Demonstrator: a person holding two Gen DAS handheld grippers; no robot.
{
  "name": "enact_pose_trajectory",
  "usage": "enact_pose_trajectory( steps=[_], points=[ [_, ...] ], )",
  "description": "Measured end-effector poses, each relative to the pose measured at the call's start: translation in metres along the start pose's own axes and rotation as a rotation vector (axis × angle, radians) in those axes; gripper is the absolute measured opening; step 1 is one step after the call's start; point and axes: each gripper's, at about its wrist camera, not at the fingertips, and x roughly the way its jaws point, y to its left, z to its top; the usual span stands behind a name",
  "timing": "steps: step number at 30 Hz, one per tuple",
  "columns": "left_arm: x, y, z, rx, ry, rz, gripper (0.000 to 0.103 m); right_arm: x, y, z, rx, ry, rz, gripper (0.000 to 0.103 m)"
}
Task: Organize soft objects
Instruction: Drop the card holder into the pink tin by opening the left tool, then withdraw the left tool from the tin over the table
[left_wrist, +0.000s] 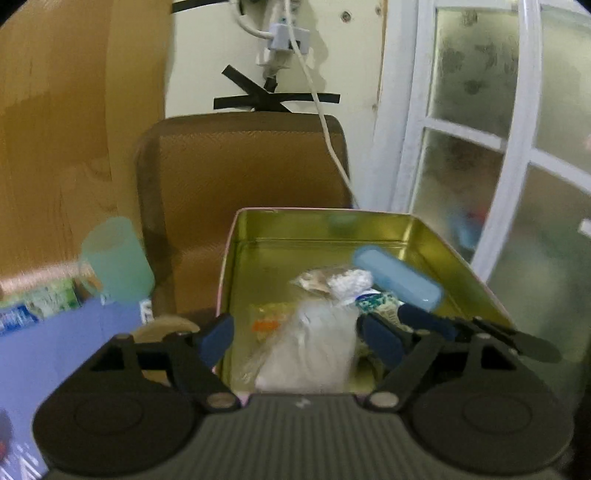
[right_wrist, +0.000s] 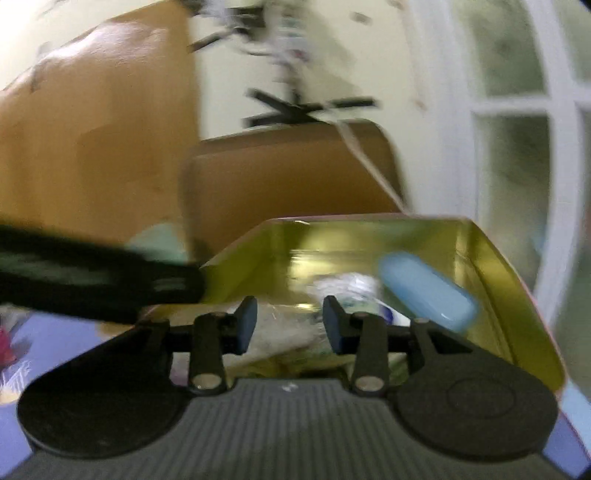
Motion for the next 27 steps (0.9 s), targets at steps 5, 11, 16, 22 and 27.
enact_pose_trajectory(
  steps=[5,11,16,22,27],
  points=[
    [-0.056,0.038,-0.043,-0.025,-0.032,0.020,0.086,-0.021,-0.003,-0.008,0.121,-0.105,0.057,0.043],
    [-0.121,0.108,-0.114,-0.137,-0.006,0.266,0.088,-0.015,0.079,-0.018,0.000,-0.138,0.319,0.044],
    [-0.157,0.156,-0.170,-0.284,-0.005,0.475,0.088,-0.003,0.131,-0.039,-0.127,-0.091,0.484,0.044],
    [-0.153,0.171,-0.199,-0.288,-0.003,0.561,0.088,0.001,0.140,-0.060,-0.262,-0.020,0.495,0.045],
    [-0.143,0.174,-0.195,-0.267,0.016,0.520,0.091,0.004,0.134,-0.058,-0.210,0.021,0.501,0.047]
  ],
)
